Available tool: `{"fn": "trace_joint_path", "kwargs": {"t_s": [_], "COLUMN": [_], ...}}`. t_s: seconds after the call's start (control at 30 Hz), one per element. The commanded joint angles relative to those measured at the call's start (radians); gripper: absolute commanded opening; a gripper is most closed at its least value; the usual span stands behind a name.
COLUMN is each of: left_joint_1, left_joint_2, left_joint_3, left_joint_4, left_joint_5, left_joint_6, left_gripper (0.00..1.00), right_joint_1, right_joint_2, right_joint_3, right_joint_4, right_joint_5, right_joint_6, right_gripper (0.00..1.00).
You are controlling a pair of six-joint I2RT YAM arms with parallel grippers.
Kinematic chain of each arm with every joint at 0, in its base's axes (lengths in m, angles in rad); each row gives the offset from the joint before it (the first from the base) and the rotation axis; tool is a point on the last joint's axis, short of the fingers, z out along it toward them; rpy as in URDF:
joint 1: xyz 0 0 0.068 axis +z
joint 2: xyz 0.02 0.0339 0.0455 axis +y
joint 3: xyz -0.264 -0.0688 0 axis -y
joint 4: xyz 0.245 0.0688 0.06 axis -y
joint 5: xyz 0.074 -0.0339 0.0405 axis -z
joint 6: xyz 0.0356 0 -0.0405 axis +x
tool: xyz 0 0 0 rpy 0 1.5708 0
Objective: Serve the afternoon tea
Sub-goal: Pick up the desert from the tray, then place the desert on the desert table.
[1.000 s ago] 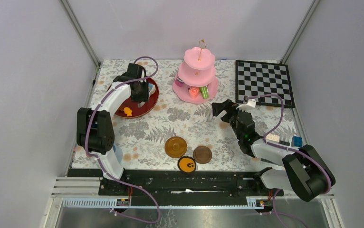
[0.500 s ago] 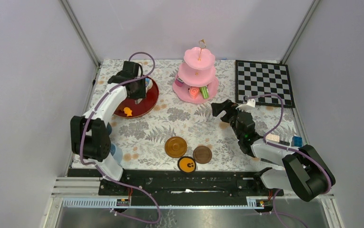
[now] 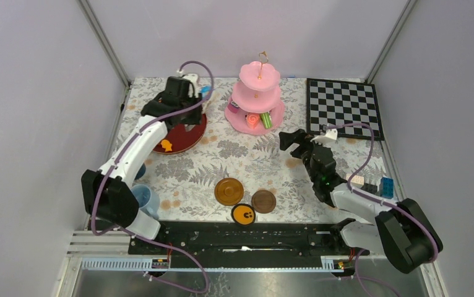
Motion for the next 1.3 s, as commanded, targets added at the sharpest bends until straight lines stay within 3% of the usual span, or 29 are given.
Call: {"fn": "trace_joint_path", "kwargs": {"t_s": [0.0,0.4,1.1,1.27], "left_joint_1": [-0.085,-0.218,-0.252,-0.252], "left_joint_2": [0.028,0.212,0.456,0.476], "left_joint_3": [0.113,0.305,0.507,0.524], "left_joint_4": [0.085,0.051,0.045,0.042], "left_joint_5": [0.002,-0.065,-0.105,-0.114], "left_joint_6": [0.024,0.057,0.082,0.086], "left_gripper": [0.11,0.11,0.15,0.21], "right_joint_1": [-0.012,-0.023,-0.038,-0.040], "right_joint_2": [-0.082,-0.098,-0.143,-0.139], "right_joint_3": [-0.013,-0.030,-0.056,-0.056], "right_joint_4": [-0.017,-0.013,-0.012,-0.012], "right_joint_5": [0.093,0.107,0.135,0.129], "right_joint_6": [-0.071,-0.058,-0.059,-0.055], "right_gripper": [1.00,1.00,0.98,0.98]}}
